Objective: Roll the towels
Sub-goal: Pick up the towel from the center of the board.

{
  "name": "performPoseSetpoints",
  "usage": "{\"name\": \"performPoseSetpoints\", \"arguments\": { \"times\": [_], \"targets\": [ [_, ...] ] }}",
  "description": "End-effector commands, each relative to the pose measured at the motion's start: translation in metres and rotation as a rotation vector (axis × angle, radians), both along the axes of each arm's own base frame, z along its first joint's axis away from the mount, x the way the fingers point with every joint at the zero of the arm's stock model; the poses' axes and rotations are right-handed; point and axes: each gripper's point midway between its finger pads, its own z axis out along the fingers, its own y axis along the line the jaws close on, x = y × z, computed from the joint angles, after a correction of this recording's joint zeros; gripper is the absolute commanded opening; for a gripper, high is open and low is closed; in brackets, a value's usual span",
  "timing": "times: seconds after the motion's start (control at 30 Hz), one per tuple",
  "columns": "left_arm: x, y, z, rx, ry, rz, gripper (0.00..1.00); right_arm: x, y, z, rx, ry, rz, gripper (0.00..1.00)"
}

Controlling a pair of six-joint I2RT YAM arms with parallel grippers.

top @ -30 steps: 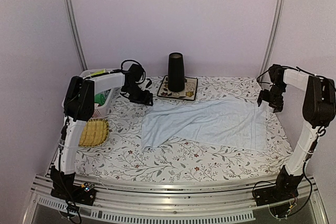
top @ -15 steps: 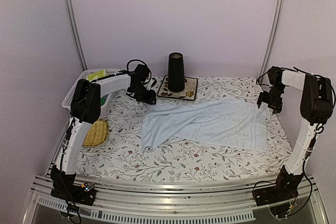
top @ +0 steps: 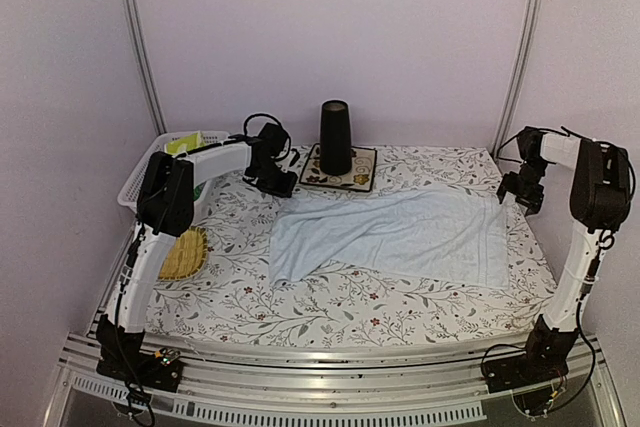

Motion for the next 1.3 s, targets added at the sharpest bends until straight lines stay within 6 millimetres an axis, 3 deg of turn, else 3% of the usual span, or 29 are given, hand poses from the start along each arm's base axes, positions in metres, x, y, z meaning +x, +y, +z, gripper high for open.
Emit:
{"name": "performPoseSetpoints", "arguments": {
  "times": [0.0,0.17,0.3,0.6,0.73,0.8,0.83,0.9,0.93,1.1,1.27],
  "targets": [
    [-0.007,0.007,-0.01,0.042,0.031,0.016,0.0,0.023,-0.004,-0.013,0.021,-0.004,-0.043,0.81],
    [0.009,0.019,0.012,0.026,-0.017,0.057,0.0,0.048,-0.007,-0.023,0.045,-0.012,-0.071,0.79],
    [0.012,0.018,0.033,-0.038,-0.029,0.059,0.0,0.063,-0.002,-0.036,0.089,-0.011,-0.071,0.75],
    [0.013,0.017,0.052,-0.066,-0.062,0.064,0.0,0.076,0.01,-0.043,0.168,-0.053,-0.049,0.45],
    [0.018,0.016,0.064,-0.089,-0.081,0.064,0.0,0.078,0.009,-0.04,0.155,-0.068,-0.046,0.39],
    [0.017,0.016,0.064,-0.089,-0.08,0.061,0.0,0.077,0.004,-0.039,0.133,-0.064,-0.052,0.41],
    [0.016,0.017,0.063,-0.087,-0.077,0.061,0.0,0.077,0.002,-0.039,0.118,-0.062,-0.054,0.48],
    [0.015,0.018,0.062,-0.083,-0.074,0.061,0.0,0.075,0.0,-0.039,0.102,-0.05,-0.053,0.72],
    [0.015,0.019,0.061,-0.078,-0.074,0.063,0.0,0.074,-0.002,-0.038,0.093,-0.047,-0.054,0.76],
    [0.018,0.026,0.063,-0.052,-0.09,0.078,0.0,0.074,-0.011,-0.032,0.049,-0.049,-0.07,0.76],
    [0.021,0.034,0.065,-0.042,-0.098,0.096,0.0,0.079,-0.017,-0.036,0.071,-0.068,-0.114,0.59]
  ]
}}
